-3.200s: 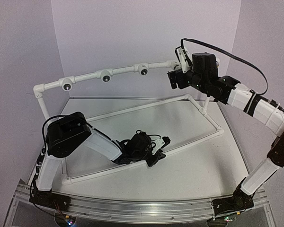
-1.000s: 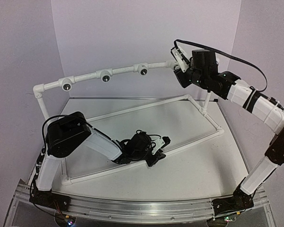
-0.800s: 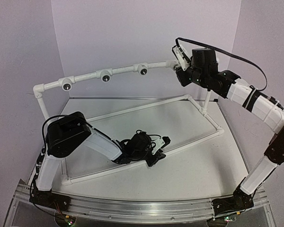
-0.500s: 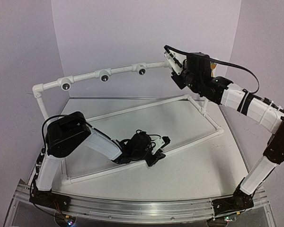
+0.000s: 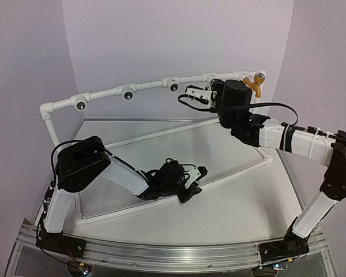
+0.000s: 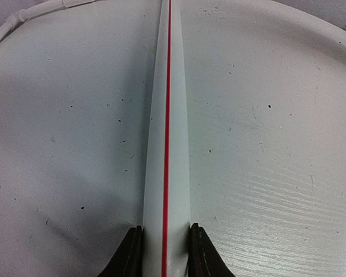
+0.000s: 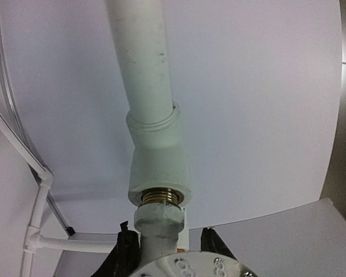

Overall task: Install the water faucets
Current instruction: Screw the water faucet onto the adaptor.

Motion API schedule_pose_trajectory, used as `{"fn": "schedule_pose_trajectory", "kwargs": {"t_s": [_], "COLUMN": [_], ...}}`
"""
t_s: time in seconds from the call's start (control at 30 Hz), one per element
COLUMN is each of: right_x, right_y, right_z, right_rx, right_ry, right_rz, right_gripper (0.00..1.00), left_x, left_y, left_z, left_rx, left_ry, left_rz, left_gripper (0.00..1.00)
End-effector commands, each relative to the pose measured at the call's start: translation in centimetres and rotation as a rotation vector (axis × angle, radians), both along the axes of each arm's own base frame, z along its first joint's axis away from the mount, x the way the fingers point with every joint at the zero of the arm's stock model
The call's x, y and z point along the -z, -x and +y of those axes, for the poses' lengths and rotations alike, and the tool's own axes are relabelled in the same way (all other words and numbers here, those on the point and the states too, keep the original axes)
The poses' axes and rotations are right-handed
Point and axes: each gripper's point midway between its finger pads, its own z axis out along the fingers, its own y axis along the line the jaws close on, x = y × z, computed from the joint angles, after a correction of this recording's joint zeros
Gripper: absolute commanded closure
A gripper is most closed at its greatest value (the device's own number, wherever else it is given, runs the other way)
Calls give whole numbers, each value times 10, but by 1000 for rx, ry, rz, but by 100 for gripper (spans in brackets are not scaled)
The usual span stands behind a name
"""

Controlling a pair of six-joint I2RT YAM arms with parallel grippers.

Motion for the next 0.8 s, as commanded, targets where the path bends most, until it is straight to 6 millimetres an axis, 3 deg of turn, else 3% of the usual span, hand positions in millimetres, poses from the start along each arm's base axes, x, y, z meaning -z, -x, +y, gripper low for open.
{"fn": "schedule_pose_trajectory", "kwargs": {"t_s": [0.0, 0.17, 0.5, 0.63, 0.77], "right_x": [48, 47, -16, -32, -36], "right_y": [1, -1, -6, -10, -17], "right_z": [33, 29, 28, 19, 4], "right_rx": [-100, -101, -137, -145, -135], "right_ry": [426, 429, -64, -226, -314], "right_rz": [-28, -43, 24, 70, 98], "right_gripper": [100, 100, 100, 100, 100], "left_x": [157, 157, 157, 157, 156], "left_y": [76, 76, 76, 76, 76], "left_z": [118, 118, 118, 118, 118], "left_rx": [12, 12, 12, 12, 11], "left_ry": [-558, -559, -559, -558, -557], "left_rz": [345, 345, 346, 346, 345], "left_gripper": [100, 100, 100, 100, 100]}}
